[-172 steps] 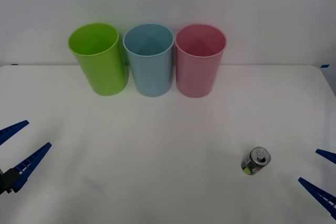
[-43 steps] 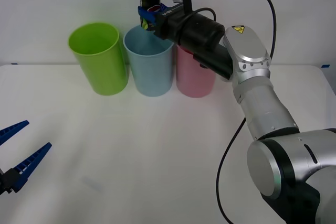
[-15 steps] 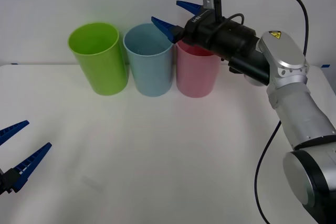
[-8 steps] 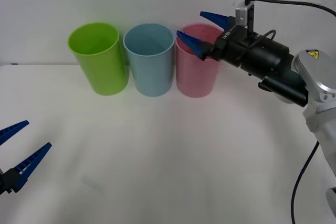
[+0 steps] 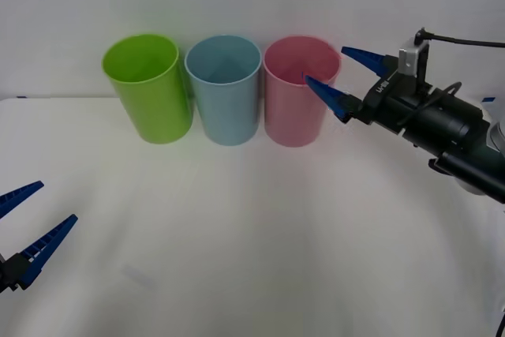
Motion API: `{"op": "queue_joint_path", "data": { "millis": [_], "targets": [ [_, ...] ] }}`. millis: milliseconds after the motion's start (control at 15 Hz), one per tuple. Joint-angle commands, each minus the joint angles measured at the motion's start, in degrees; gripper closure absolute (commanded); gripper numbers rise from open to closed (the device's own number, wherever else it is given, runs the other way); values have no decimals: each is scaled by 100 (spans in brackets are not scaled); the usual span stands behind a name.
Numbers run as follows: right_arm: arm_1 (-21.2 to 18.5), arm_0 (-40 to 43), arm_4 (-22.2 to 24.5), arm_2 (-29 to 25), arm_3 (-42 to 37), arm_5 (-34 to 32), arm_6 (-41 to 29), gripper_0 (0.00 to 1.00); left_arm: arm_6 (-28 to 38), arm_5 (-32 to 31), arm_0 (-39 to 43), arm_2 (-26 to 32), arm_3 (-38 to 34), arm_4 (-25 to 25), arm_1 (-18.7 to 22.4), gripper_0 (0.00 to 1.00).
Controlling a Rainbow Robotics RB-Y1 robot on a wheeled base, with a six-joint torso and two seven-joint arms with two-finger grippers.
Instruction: Grasp the object on the table and drop it into the matching bin: aluminum can to the light blue bin, PET bottle to the pink bin.
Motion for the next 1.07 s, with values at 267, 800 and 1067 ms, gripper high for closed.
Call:
{"op": "queue_joint_path", "data": {
  "millis": [267,800,1067],
  "targets": [
    [-121,1081,-103,-401,-439,2,377,0,0,0,0,0,0,0,0,0],
    [-112,2312,-463,-893,-747,-95,1194,0,0,0,0,0,0,0,0,0],
    [11,2901,-507,-1368,-826,-631,1352,0,0,0,0,0,0,0,0,0]
  ]
}}
